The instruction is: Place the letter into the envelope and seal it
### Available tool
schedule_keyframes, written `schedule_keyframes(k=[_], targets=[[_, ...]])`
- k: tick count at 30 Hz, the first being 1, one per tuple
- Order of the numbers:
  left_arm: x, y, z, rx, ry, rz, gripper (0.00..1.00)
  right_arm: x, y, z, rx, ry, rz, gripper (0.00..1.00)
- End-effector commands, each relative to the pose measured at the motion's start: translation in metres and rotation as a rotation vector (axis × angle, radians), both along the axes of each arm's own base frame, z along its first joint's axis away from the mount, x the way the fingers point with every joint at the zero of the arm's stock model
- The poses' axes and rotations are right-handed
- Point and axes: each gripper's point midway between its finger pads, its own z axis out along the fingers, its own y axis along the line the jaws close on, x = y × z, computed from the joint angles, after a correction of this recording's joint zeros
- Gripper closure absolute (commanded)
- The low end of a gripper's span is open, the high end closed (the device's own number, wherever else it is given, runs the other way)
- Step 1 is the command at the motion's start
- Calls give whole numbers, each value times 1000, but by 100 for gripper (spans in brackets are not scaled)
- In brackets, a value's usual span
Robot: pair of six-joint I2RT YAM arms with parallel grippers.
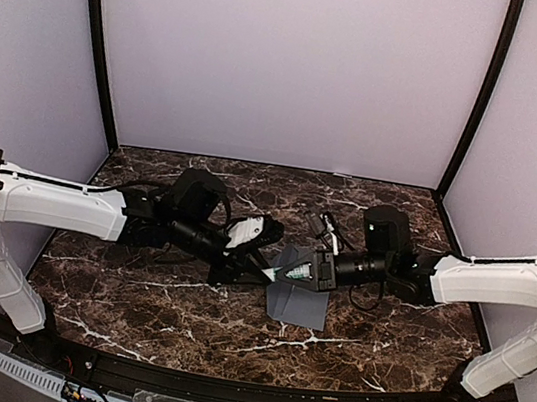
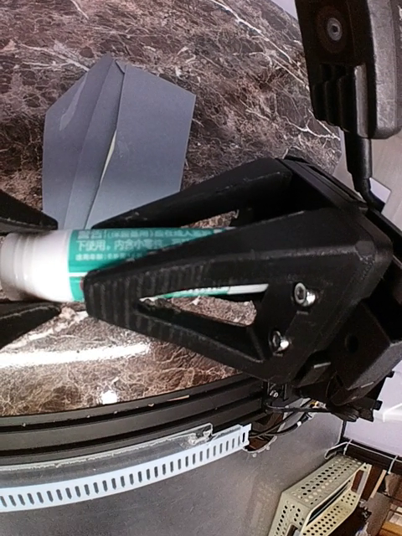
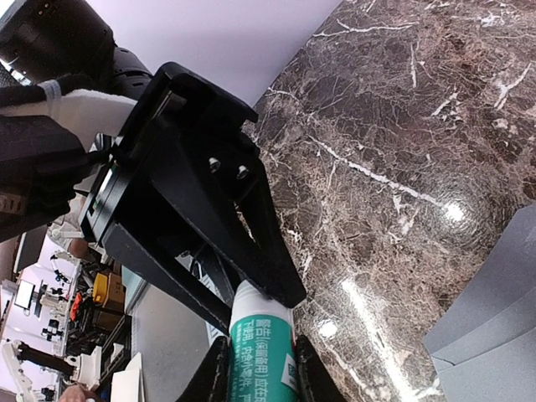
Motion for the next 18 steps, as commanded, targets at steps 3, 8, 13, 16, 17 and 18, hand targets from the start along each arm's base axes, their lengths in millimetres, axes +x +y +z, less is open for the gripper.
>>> schedule_keyframes(k=[3, 8, 13, 16, 17, 18], targets=[[-2, -3, 10, -4, -24, -20, 100, 6, 7, 13, 14, -43, -6, 70], [1, -1, 7, 13, -30, 0, 100, 10, 0, 13, -24, -65, -46, 58], [2, -1, 7, 11, -31, 2, 100, 9, -3, 14, -33, -75, -50, 63], [2, -1, 6, 15, -30, 2, 100, 9, -4, 14, -38, -82, -54, 68], [1, 0, 6, 16, -29, 1, 100, 9, -4, 14, -36, -84, -54, 69], [1, 0, 6, 16, -28, 1, 100, 9, -4, 14, -34, -83, -53, 70]])
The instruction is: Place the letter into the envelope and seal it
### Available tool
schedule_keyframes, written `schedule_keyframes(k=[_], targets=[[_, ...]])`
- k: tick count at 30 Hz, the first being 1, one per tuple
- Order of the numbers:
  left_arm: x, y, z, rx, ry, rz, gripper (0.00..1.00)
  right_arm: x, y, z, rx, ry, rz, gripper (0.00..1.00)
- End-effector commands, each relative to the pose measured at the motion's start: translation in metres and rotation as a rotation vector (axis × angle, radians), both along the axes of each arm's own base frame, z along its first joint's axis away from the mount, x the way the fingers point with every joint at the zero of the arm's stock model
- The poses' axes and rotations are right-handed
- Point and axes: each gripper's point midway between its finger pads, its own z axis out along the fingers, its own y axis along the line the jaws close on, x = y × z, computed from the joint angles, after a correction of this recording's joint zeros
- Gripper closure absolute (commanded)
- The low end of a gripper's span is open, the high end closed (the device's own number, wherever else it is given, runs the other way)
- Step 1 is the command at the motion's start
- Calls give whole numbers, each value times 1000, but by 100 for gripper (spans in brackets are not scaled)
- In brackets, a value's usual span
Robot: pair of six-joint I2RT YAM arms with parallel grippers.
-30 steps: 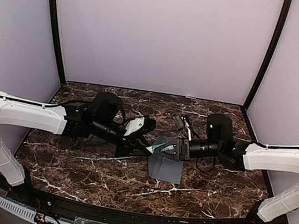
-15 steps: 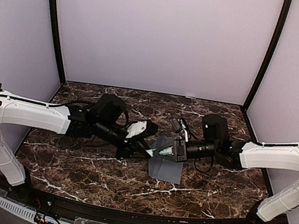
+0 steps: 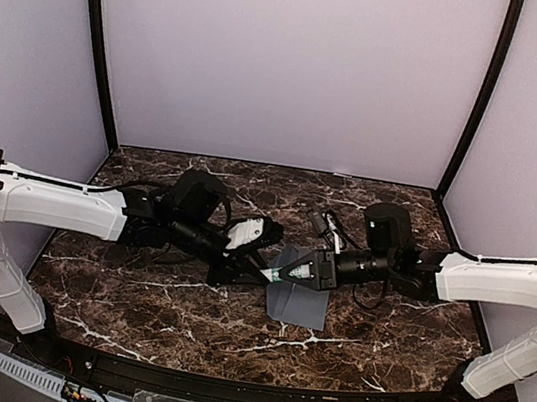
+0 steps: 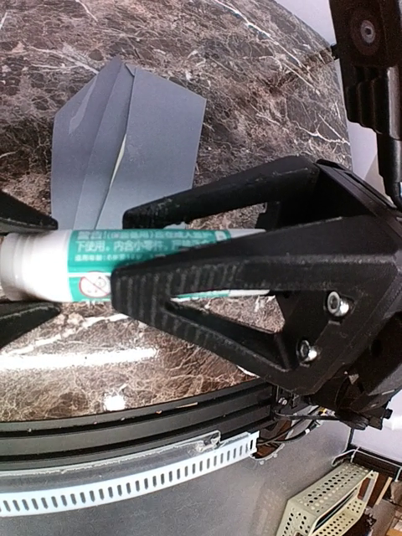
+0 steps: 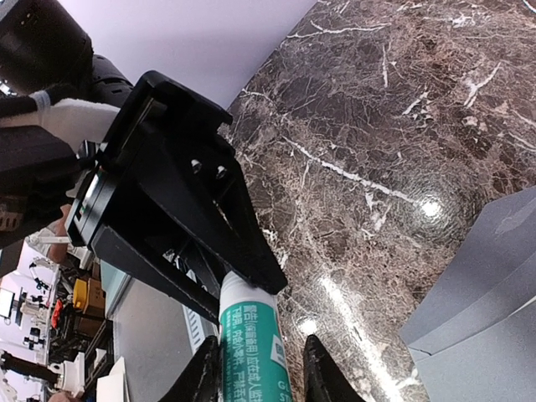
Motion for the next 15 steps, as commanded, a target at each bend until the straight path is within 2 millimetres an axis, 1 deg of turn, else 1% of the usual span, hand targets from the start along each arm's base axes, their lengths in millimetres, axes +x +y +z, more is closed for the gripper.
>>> schedule_keyframes(k=[1, 4, 6, 11, 15], targets=[[-1, -3, 12, -14, -20, -15, 100, 2, 3, 16, 30, -51, 0, 71], [-1, -4, 13, -18, -22, -14, 100, 2, 5, 14, 30, -43, 7, 75], [0, -4, 12, -16, -21, -14, 100, 2, 5, 14, 32, -42, 11, 80], [1, -4, 10, -9, -24, -7, 100, 1, 6, 13, 31, -40, 19, 100], [3, -2, 8, -3, -29, 6, 100, 1, 2, 13, 15, -53, 10, 100]])
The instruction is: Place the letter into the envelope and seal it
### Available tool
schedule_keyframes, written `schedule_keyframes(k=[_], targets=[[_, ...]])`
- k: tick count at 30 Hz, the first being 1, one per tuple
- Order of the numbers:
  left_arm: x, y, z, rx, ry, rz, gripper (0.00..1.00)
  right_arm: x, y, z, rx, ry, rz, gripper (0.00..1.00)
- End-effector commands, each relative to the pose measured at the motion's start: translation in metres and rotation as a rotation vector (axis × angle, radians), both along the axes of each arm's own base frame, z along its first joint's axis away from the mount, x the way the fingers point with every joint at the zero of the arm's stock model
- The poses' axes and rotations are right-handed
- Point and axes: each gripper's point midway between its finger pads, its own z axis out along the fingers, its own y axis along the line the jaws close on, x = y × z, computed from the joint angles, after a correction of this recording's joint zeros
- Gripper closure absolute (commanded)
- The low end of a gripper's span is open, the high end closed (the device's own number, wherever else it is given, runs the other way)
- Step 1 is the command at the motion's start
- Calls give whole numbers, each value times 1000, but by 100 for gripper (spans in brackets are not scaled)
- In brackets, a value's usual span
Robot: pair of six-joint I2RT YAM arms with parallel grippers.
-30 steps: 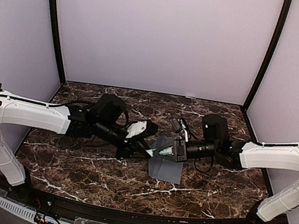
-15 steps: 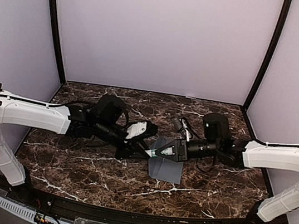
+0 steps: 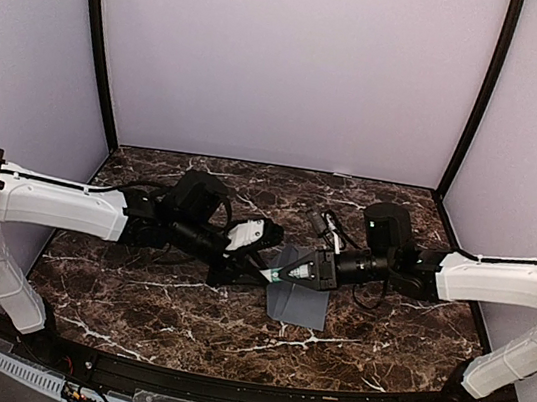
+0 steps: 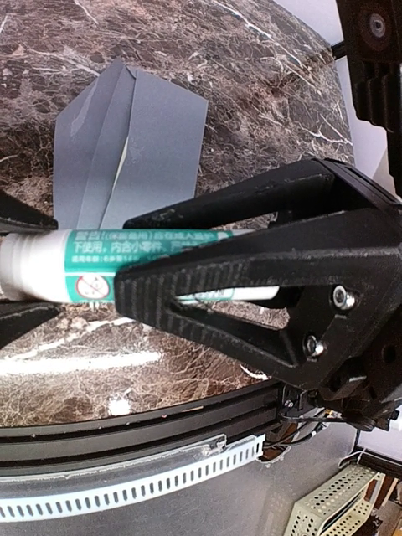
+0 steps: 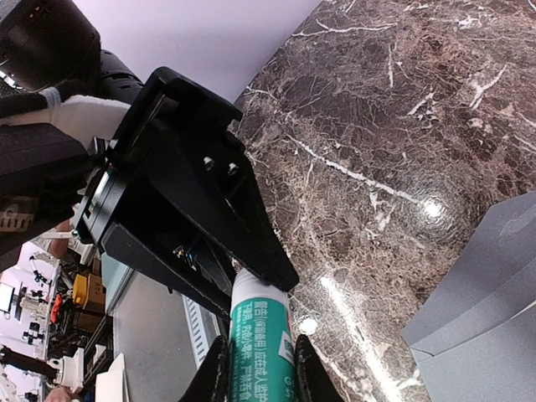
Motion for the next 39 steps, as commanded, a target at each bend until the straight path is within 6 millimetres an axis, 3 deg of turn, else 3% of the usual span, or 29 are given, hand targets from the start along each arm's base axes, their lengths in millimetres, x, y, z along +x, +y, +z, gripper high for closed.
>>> schedule_keyframes(k=[1, 10, 24, 34, 39], targets=[[2, -2, 11, -15, -24, 6, 100, 3, 0, 14, 12, -52, -10, 100], [-1, 17, -1, -27, -16, 89, 100, 6, -20, 25, 24, -88, -69, 100], [6, 45, -15, -31, -13, 259, 100, 9, -30, 30, 37, -111, -103, 100], [21, 68, -78, 122, 186, 524, 100, 18, -33, 25, 12, -122, -149, 100], [24, 75, -94, 160, 244, 615, 97, 24, -35, 20, -17, -129, -178, 100]])
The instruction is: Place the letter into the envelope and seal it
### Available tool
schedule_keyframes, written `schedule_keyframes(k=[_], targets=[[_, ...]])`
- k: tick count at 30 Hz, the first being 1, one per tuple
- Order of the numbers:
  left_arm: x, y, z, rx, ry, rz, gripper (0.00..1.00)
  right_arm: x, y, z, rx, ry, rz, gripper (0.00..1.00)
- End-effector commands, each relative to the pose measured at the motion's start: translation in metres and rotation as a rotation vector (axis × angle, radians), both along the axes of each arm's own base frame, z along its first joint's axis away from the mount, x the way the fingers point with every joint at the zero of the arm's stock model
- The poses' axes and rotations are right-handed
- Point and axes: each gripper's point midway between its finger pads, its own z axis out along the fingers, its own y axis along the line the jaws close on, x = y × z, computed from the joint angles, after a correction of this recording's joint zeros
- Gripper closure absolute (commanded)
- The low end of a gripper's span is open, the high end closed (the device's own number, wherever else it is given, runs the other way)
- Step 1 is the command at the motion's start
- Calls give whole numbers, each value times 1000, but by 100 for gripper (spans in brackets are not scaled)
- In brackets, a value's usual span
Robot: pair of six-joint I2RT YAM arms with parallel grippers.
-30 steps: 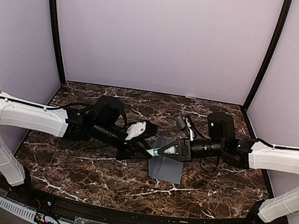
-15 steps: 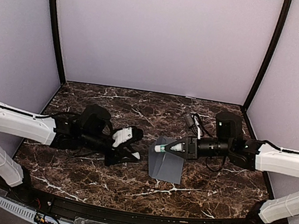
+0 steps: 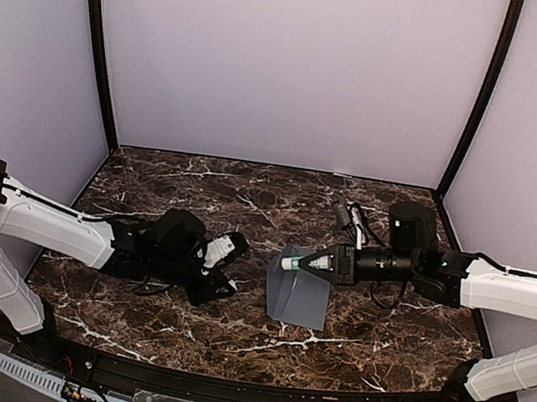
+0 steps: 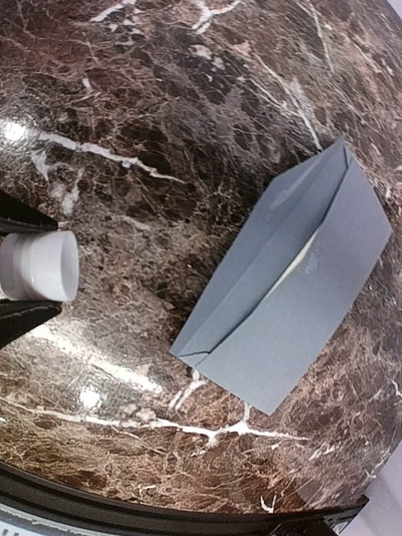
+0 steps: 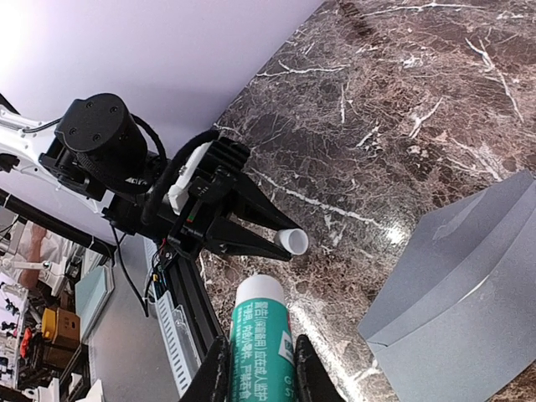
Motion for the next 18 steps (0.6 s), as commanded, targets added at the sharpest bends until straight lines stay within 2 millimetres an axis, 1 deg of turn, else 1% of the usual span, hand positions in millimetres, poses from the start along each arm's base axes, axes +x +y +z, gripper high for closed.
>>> schedule_keyframes(k=[1, 6, 8, 9, 10, 11, 13, 15, 18], targets=[[5, 13, -15, 38, 70, 129, 97, 10, -3, -1, -17, -43, -43, 100], [6, 18, -27, 68, 137, 204, 95, 15, -7, -5, -44, -48, -73, 100], [7, 22, -38, 105, 167, 250, 94, 16, -8, -6, -52, -48, -80, 100], [7, 23, -41, 116, 179, 263, 94, 16, -8, -6, -54, -49, -81, 100], [8, 30, -47, 148, 186, 304, 93, 16, -8, -6, -55, -50, -83, 100], [9, 31, -48, 155, 188, 321, 92, 17, -8, -7, -58, -50, -85, 100], [10, 34, -53, 170, 199, 366, 89, 17, -8, -7, -58, -51, -86, 100], [9, 34, -56, 186, 196, 380, 84, 17, -8, -7, -58, -51, -85, 100], [9, 33, -63, 224, 189, 400, 80, 17, -8, -8, -59, -51, -84, 100]])
